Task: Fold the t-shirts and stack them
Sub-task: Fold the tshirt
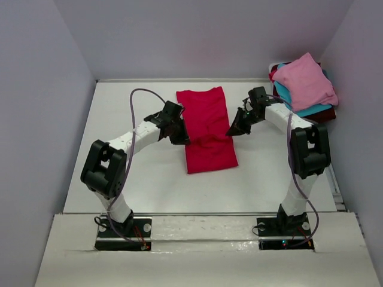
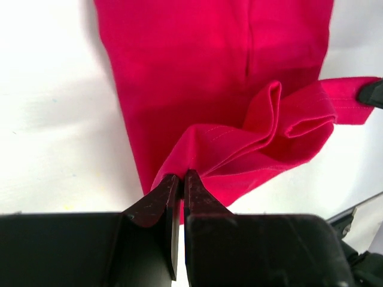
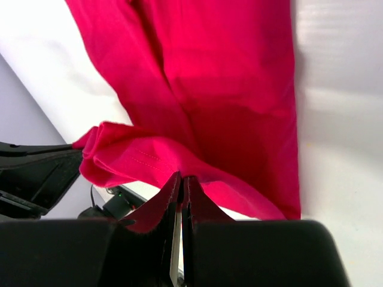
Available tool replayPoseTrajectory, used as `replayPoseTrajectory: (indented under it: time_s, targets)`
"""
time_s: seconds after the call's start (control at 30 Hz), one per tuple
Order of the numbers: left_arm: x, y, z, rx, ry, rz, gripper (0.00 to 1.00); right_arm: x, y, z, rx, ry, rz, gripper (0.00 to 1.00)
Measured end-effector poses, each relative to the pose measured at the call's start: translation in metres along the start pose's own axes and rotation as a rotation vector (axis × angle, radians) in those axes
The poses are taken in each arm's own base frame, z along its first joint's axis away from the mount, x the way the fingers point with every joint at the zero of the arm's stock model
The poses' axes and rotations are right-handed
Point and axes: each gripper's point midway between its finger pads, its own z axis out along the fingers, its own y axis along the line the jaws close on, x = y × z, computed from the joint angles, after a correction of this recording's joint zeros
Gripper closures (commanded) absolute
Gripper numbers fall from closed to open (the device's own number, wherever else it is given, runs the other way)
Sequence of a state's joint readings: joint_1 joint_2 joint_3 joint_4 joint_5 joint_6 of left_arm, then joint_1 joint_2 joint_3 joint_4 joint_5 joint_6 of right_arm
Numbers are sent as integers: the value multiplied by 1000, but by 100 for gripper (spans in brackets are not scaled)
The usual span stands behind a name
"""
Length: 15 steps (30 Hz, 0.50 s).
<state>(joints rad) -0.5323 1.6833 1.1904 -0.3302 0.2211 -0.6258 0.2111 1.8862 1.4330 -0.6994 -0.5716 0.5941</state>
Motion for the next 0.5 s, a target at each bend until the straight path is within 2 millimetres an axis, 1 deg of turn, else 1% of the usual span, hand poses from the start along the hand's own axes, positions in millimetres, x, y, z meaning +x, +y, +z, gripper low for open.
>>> replayPoseTrajectory:
  time_s: [0.13, 0.27, 0.37, 0.5]
  targets:
    - [-16, 9, 9, -18, -6, -10, 94, -13, -1, 11, 13, 6, 5, 93]
    - [-33, 11, 17, -24, -17, -6, 94, -27, 0, 20, 21, 3, 4, 93]
    - [-48, 8, 23, -21, -28, 4, 94, -34, 3, 22, 21, 1, 1, 93]
    - [-61, 4, 32, -11, -32, 18, 94, -43, 7, 25, 19, -11, -10, 93]
